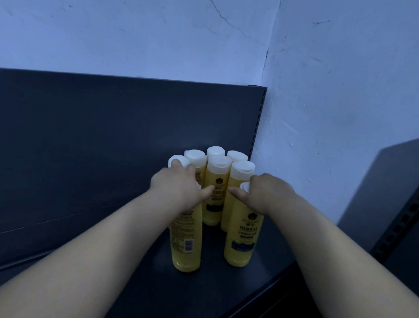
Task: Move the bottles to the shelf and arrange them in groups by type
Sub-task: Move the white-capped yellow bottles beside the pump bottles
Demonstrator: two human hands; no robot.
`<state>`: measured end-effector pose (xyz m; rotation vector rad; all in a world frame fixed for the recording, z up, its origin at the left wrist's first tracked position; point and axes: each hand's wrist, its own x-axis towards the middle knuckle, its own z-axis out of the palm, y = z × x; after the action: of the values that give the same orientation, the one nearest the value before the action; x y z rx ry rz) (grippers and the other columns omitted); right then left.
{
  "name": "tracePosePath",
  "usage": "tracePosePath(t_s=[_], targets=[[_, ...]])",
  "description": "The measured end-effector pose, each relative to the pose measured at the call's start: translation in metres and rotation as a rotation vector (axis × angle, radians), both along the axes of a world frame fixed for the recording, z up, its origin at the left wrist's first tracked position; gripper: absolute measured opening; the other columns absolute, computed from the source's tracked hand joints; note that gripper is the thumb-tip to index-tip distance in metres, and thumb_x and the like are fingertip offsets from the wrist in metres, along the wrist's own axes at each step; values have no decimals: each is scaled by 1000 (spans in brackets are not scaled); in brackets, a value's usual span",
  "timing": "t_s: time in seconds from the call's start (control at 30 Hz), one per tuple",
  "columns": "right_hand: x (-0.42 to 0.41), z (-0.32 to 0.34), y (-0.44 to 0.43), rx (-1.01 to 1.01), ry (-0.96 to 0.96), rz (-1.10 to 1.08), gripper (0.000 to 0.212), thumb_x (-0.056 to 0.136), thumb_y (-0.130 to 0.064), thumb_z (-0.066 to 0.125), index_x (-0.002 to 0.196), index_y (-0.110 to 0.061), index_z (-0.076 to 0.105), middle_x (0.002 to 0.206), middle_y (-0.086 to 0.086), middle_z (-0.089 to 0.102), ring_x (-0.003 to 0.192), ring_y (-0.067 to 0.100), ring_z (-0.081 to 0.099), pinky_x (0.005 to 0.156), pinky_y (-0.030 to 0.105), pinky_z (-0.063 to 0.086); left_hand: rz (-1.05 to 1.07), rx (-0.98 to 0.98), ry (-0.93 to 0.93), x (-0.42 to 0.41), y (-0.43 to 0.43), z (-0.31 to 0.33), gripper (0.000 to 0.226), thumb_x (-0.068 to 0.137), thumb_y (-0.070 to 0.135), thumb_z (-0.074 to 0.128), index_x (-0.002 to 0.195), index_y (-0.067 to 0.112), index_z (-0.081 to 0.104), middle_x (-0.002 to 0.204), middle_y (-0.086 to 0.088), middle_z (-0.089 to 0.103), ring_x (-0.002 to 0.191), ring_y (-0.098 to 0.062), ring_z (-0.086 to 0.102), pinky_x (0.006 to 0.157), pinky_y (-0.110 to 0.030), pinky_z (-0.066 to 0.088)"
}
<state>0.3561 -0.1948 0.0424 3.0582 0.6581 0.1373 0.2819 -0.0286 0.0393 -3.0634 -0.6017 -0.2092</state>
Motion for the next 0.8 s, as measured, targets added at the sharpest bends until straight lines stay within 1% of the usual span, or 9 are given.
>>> tracePosePath(t_s=[0.07, 0.17, 0.23, 0.3, 0.4, 0.5, 0.63, 0.7, 0.8], targets=[[-1, -1, -1, 16, -18, -6, 57, 86, -70, 32, 93, -16, 50, 87, 1, 48, 80, 19, 49, 62, 30, 36, -113, -82, 26, -2, 2, 2, 60, 81, 66, 47, 121, 22, 46, 119, -3, 43, 93, -21, 50, 65, -34, 43], [-2, -3, 0, 27, -47, -4, 61, 87, -70, 32, 103, -15, 54, 90, 1, 46, 80, 19, 47, 64, 31, 37, -404, -392, 69, -6, 10, 3, 41, 78, 45, 65, 115, 33, 52, 119, 8, 51, 100, -12, 53, 82, -35, 51], [-2, -4, -1, 22, -64, -12, 64, 86, -71, 31, 107, -15, 53, 92, 1, 46, 81, 19, 47, 64, 32, 37, -538, -589, 103, -12, 16, 7, 39, 70, 30, 61, 106, 44, 54, 117, 17, 53, 105, -9, 55, 86, -43, 53], [-1, -5, -2, 1, -78, -17, 66, 85, -73, 28, 109, -16, 52, 94, 0, 48, 82, 19, 49, 63, 32, 37, -566, -662, 80, -14, 20, 7, 44, 63, 30, 57, 102, 49, 54, 121, 23, 48, 116, -8, 48, 91, -46, 51], [0, -7, -2, 5, -93, -16, 65, 86, -72, 28, 108, -15, 53, 99, 2, 53, 82, 20, 50, 63, 32, 38, -398, -439, -27, -11, 19, 0, 43, 76, 49, 64, 117, 40, 50, 129, 14, 38, 124, -13, 37, 96, -35, 43], [0, -9, 1, 16, -136, -1, 61, 88, -67, 30, 106, -14, 54, 100, 3, 56, 84, 21, 52, 63, 32, 38, -283, -328, -40, -10, 13, -4, 59, 77, 57, 63, 126, 29, 44, 126, 4, 46, 110, -17, 48, 89, -33, 46], [4, -21, 5, 88, -202, 128, 46, 91, -53, 39, 110, -14, 54, 108, 6, 56, 101, 24, 52, 67, 32, 39, -285, -367, -6, -15, 15, 0, 48, 82, 45, 61, 125, 30, 47, 117, 8, 56, 102, -13, 54, 84, -34, 50], [6, -26, 8, 137, -201, 139, 41, 91, -48, 42, 108, -13, 55, 107, 7, 57, 99, 27, 52, 69, 33, 40, -236, -250, -31, -15, 8, -5, 39, 83, 46, 53, 118, 29, 50, 108, 7, 57, 92, -15, 54, 73, -34, 51], [7, -31, 12, 180, -269, 129, 39, 91, -47, 43, 99, -11, 56, 100, 9, 59, 91, 30, 55, 66, 33, 40, -158, -44, -132, -12, -4, -18, 37, 87, 54, 45, 106, 23, 51, 98, 3, 52, 77, -17, 44, 61, -30, 40]])
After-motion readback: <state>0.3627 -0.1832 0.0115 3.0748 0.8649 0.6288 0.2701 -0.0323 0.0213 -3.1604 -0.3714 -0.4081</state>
